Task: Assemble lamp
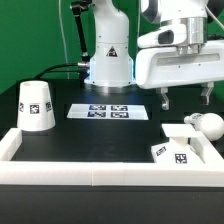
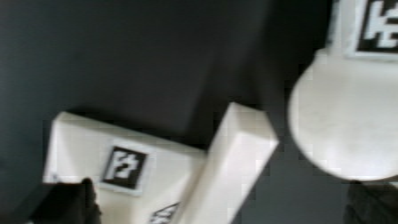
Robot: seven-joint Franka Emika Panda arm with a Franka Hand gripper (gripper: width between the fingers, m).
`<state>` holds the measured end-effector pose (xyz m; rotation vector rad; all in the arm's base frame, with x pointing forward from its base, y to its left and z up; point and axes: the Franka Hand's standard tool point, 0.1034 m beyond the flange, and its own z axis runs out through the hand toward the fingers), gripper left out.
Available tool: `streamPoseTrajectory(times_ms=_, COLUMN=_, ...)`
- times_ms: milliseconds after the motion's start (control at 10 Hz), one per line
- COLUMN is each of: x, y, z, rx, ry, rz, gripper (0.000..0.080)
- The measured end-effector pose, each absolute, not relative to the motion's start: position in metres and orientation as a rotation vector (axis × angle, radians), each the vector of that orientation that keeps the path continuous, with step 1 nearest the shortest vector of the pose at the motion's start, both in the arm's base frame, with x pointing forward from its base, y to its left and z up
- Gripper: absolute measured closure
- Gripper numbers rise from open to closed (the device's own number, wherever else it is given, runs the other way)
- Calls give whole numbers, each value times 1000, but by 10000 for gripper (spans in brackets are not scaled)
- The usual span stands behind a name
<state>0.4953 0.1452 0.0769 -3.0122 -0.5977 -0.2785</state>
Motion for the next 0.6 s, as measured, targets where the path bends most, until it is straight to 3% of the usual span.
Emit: streamPoseTrajectory(times_ms=600, x=502, y=152, z=74, rx=-2982, ry=-750, rz=-185, gripper=100)
